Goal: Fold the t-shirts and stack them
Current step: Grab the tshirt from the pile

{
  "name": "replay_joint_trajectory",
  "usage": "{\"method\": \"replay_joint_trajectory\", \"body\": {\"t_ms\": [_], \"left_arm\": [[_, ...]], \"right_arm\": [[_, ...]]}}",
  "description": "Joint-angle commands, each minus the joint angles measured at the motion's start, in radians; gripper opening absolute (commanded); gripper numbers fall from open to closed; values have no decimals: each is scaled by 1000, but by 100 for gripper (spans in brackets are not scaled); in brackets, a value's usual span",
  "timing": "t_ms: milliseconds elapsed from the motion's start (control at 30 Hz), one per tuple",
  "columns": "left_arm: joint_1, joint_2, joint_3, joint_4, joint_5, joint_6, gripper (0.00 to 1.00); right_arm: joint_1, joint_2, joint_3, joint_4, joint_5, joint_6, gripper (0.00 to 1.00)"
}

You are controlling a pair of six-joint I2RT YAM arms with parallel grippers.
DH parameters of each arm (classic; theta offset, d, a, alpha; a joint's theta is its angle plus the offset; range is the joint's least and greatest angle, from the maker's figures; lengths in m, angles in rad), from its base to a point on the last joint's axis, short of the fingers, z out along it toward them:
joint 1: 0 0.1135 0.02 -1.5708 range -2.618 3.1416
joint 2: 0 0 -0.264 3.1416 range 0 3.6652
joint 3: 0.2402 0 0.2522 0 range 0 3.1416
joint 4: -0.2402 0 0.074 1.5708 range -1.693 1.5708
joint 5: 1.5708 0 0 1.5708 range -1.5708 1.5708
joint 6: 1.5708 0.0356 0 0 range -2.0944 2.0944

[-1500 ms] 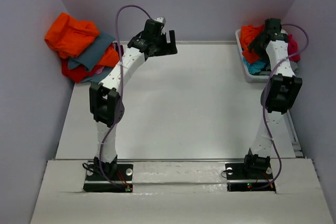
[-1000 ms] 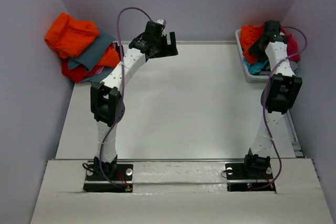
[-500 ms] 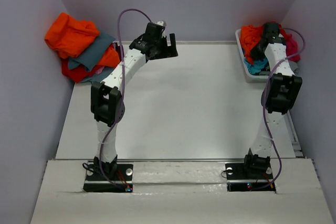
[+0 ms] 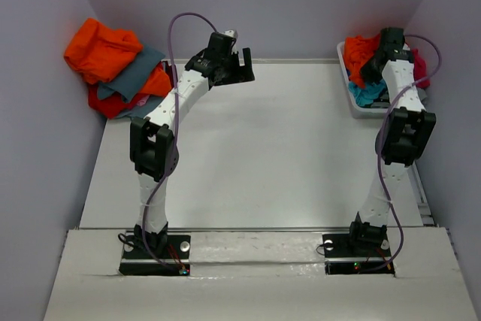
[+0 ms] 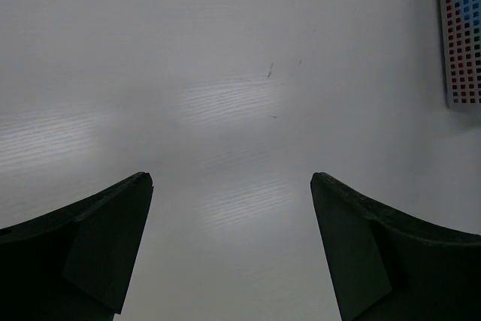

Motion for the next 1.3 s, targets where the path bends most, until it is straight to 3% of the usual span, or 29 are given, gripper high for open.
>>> {"method": "replay_joint_trajectory", "body": {"t_ms": [0, 500, 633, 733, 933, 967, 1033, 1100, 1133, 1167, 1267], "left_arm": [[2, -62, -6, 24, -5, 8, 99], [2, -76, -46, 60, -5, 6, 99], [2, -80, -59, 74, -3, 5, 99], [2, -82, -69, 83, 0, 6, 99], [2, -80, -70, 92, 0, 15, 99], [2, -79, -70, 92, 0, 17, 99], [2, -77, -67, 92, 0, 20, 99], [2, -74, -62, 87, 2, 23, 99], [2, -73, -58, 86, 3, 25, 99], [2, -69, -53, 84, 5, 28, 99], [2, -63, -46, 80, 6, 31, 99]], "right_arm": [[-5, -89, 73, -37, -33, -20, 7], [-5, -129, 157, -120, -116, -42, 7], [-5, -128, 143, -143, -122, -55, 16], [-5, -109, 148, -169, -154, -57, 30], [-5, -94, 165, -188, -171, -63, 39], [-5, -94, 169, -185, -171, -65, 39], [-5, -89, 174, -189, -168, -66, 24], [-5, -80, 177, -194, -172, -65, 23], [-5, -75, 182, -200, -172, -65, 26], [-5, -68, 197, -215, -171, -62, 36], [-5, -65, 195, -217, -169, -60, 52]]}}
